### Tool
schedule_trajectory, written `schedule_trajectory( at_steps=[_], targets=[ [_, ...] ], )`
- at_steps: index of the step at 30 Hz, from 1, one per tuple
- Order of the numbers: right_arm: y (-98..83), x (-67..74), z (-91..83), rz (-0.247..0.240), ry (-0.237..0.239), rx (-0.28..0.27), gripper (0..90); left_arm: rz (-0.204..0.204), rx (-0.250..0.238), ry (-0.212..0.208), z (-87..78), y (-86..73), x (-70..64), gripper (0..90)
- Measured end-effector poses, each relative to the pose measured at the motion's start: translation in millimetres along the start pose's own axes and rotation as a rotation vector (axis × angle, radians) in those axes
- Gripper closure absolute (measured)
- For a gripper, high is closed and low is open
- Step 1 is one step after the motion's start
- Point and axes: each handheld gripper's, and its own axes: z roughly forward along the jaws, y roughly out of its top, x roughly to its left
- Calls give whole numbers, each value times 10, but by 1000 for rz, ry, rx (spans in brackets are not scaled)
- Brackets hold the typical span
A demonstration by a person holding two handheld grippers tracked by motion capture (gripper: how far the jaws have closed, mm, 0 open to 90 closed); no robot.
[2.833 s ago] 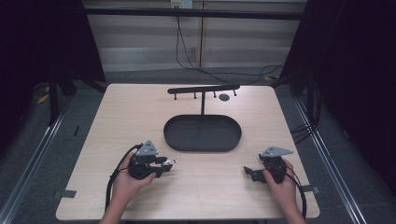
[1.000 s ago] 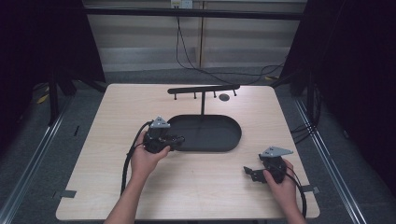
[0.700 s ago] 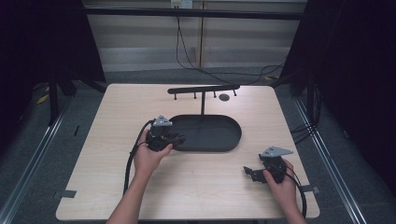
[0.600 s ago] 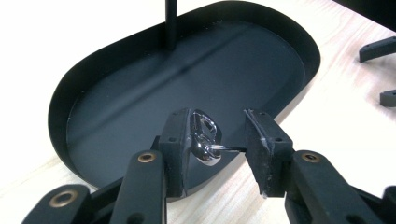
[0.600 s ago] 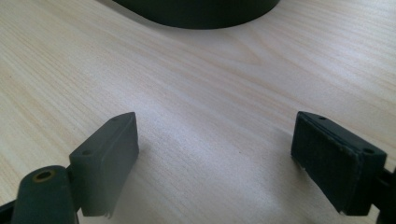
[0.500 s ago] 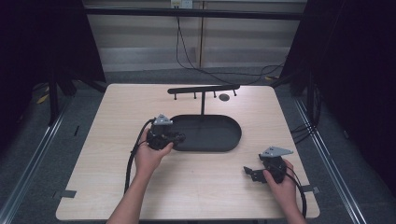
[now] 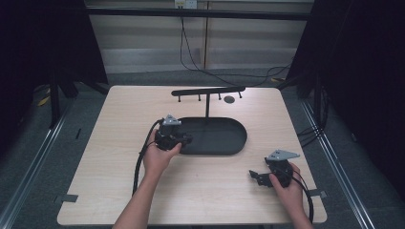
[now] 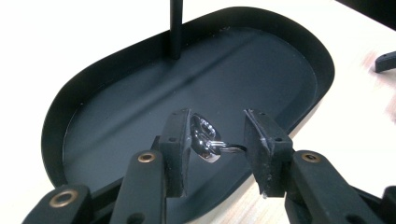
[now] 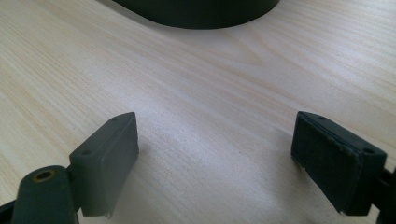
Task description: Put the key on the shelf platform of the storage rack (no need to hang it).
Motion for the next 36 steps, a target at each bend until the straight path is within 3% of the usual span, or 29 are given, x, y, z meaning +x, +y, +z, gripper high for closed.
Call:
schedule_trajectory(
  at_steps=[11, 20, 21, 23, 28, 36],
  targets=[
    [0, 0, 0, 0, 0, 0, 145, 10, 6, 0, 116, 62, -24, 617],
    [0, 0, 0, 0, 0, 0, 145, -9, 8, 14, 250, 69, -51, 617],
    [0, 0, 0, 0, 0, 0, 145, 7, 14, 20, 261, 76, -47, 617],
    [0, 0, 0, 0, 0, 0, 145, -5, 5, 14, 288, 85, -60, 617],
    [0, 0, 0, 0, 0, 0, 145, 9, 15, 26, 358, 108, -70, 617],
    [0, -1, 0, -1, 0, 0, 145, -13, 21, 28, 456, 107, -89, 618]
  ],
)
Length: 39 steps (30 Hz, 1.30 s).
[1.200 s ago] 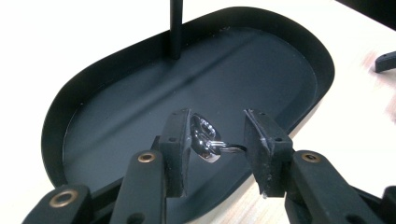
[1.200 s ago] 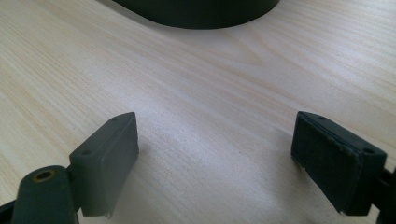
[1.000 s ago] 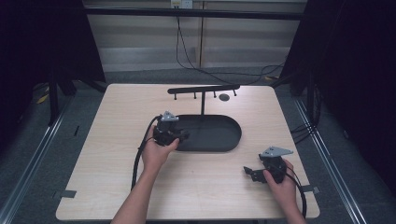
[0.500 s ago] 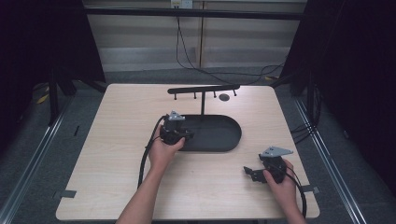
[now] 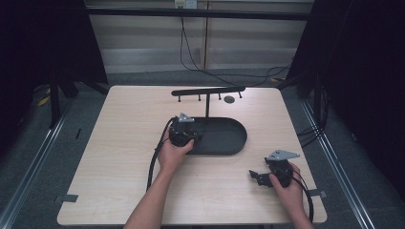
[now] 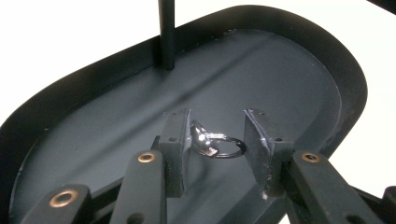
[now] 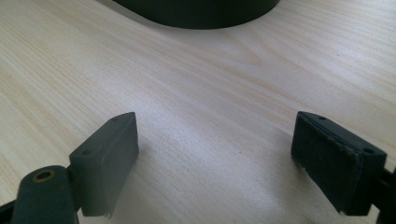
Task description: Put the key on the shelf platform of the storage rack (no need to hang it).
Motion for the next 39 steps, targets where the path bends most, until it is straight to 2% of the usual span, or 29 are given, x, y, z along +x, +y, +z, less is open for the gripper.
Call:
schedule_trajectory(
  at_steps=[4, 5, 10, 16, 23, 24, 26, 32, 33, 39],
  targets=[
    [0, 0, 1, 1, 2, -1, 145, 15, 8, 6, 39, -11, 9, 617],
    [0, 0, 0, 0, 0, 0, 145, 4, 8, 10, 63, -15, 10, 617],
    [0, 0, 0, 1, 0, 0, 145, 11, 11, 15, 93, -13, 13, 617],
    [0, 0, 0, 1, 0, 0, 145, -7, 10, 9, 163, -31, 2, 617],
    [0, 1, 0, 1, 0, 0, 145, -10, 13, 8, 186, -21, 0, 617],
    [0, 0, 0, 0, 0, 0, 145, 2, 24, 9, 187, -21, 5, 617],
    [0, 1, 0, 1, 0, 0, 145, -7, 15, 8, 198, -26, 0, 617],
    [0, 0, 0, 0, 0, 0, 145, -8, 27, 12, 212, -45, 4, 617],
    [0, 0, 0, 0, 0, 0, 145, -21, 19, 11, 223, -59, 7, 617],
    [0, 0, 0, 0, 0, 0, 145, -19, 23, 16, 235, -73, 3, 617]
  ],
)
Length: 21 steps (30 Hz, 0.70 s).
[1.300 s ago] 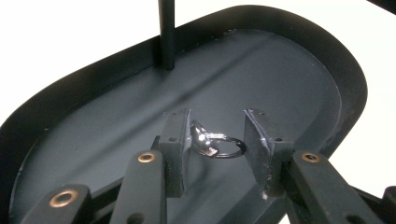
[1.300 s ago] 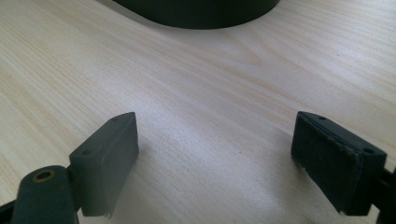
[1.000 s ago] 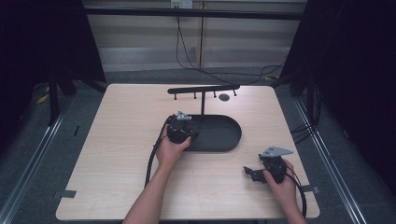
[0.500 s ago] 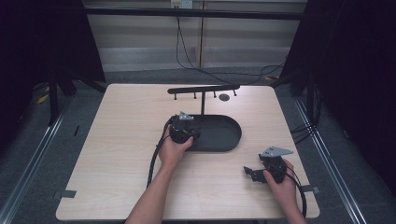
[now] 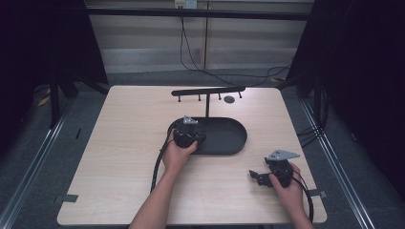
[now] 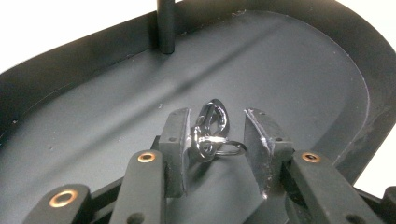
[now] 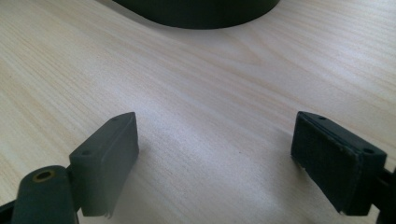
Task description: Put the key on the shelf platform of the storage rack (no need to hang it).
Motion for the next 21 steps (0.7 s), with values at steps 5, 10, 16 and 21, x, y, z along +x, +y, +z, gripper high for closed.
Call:
schedule_trajectory(
  at_steps=[5, 10, 16, 21],
  targets=[
    [0, -1, 0, 0, 1, 0, 145, 9, 11, 2, 7, -2, 0, 617],
    [0, -1, 1, 0, 2, -1, 145, 13, 17, 7, 18, -3, -2, 617],
    [0, 0, 1, 1, 2, -1, 145, 13, 10, 6, 28, -5, -9, 616],
    [0, 0, 0, 0, 0, 0, 145, 14, 3, -4, 44, -7, -23, 615]
  ],
)
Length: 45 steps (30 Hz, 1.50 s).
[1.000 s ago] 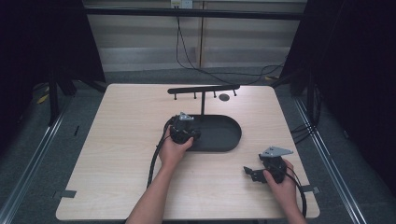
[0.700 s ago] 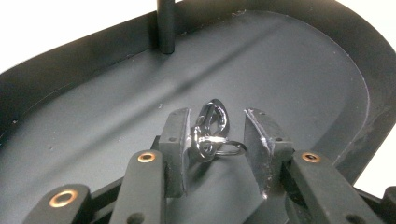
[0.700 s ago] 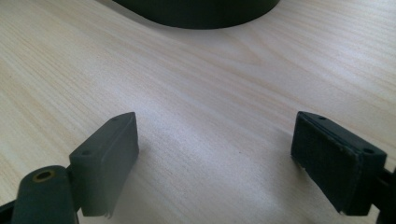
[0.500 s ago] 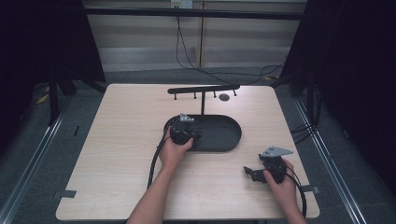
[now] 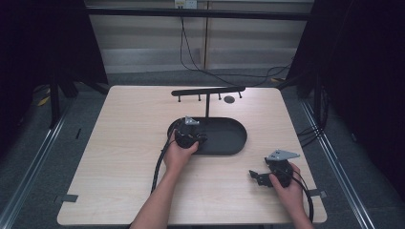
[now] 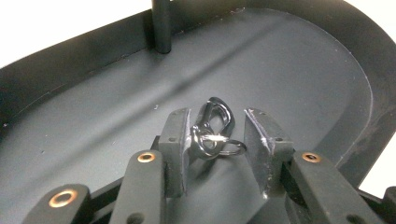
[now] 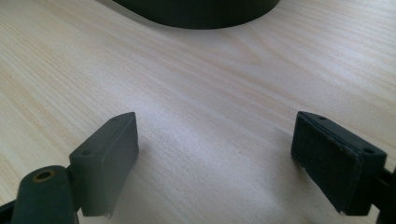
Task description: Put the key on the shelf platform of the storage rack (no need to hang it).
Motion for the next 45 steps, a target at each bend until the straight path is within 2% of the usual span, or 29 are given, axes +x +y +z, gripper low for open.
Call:
schedule_trajectory(
  at_steps=[10, 20, 29, 33, 37, 45],
  targets=[
    [0, -1, 1, 0, 1, -1, 145, 26, 16, -1, 33, -7, -13, 596],
    [-1, -2, 1, -2, 1, -1, 145, 27, 35, -4, 68, -19, -21, 566],
    [0, 0, 0, 0, 0, 0, 145, 30, 41, 19, 57, -21, -3, 536],
    [0, 0, 0, 0, 0, 0, 145, 17, 44, 15, 57, -24, 7, 481],
    [0, 0, 1, 0, 1, -1, 145, 10, 47, 13, 51, -24, 8, 469],
    [0, -1, 1, 0, 2, -1, 145, -6, 33, 10, 23, -11, 8, 337]
  ],
)
